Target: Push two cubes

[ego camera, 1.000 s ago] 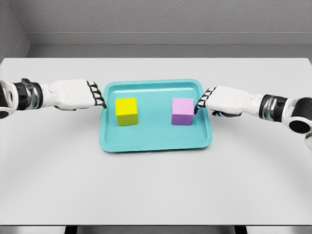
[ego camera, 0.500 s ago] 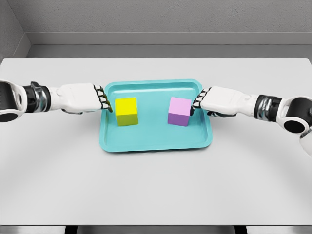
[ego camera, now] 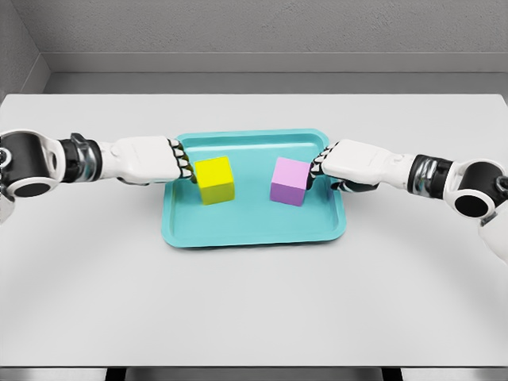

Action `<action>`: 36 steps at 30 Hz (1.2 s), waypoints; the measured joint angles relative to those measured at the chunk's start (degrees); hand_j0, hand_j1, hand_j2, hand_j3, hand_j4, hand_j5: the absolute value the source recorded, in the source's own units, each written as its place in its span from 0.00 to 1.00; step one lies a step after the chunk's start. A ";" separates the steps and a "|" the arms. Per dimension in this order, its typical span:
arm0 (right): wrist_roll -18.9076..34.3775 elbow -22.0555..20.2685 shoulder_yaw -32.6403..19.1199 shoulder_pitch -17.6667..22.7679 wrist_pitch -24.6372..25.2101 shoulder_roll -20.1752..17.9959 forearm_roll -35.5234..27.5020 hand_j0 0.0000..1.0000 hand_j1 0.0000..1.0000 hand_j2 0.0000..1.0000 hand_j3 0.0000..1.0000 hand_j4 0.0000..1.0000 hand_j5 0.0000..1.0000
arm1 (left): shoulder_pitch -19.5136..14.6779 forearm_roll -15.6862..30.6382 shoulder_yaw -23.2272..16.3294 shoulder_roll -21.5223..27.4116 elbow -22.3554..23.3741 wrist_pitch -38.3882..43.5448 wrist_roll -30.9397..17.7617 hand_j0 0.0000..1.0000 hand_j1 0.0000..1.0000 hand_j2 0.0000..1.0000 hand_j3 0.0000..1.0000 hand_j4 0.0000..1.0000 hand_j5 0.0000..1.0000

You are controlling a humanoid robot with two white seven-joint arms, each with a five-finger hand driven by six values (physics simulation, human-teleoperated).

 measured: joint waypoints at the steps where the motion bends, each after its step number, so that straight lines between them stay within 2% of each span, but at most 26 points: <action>1: -0.08 0.04 0.03 0.00 0.01 0.01 -0.04 0.65 0.65 0.65 0.65 0.65 0.65 | -0.09 -0.12 0.02 -0.28 0.01 0.01 -0.14 0.84 0.84 0.84 0.84 0.84 0.84; 7: -0.17 -0.08 0.08 0.09 -0.32 -0.22 0.04 0.65 0.65 0.65 0.65 0.65 0.65 | -0.26 -0.46 0.04 -1.44 0.12 0.00 -0.49 0.84 0.84 0.84 0.84 0.84 0.84; 21: -0.43 -0.08 0.01 1.14 -0.11 -1.08 -1.44 0.65 0.65 0.65 0.65 0.65 0.65 | -1.58 -0.49 0.22 -2.14 5.02 -0.01 -0.57 0.84 0.84 0.84 0.84 0.84 0.84; 28: -0.63 0.05 0.04 1.14 0.14 -0.51 -1.61 0.65 0.65 0.65 0.65 0.65 0.65 | -2.02 -0.56 0.22 -3.75 5.98 -0.02 -0.57 0.84 0.84 0.84 0.84 0.84 0.84; 36: -2.92 0.12 0.33 1.76 -0.72 -0.37 -0.65 0.65 0.65 0.65 0.65 0.65 0.65 | -2.46 -0.85 0.26 -5.66 6.36 -0.01 -0.57 0.84 0.84 0.84 0.84 0.84 0.84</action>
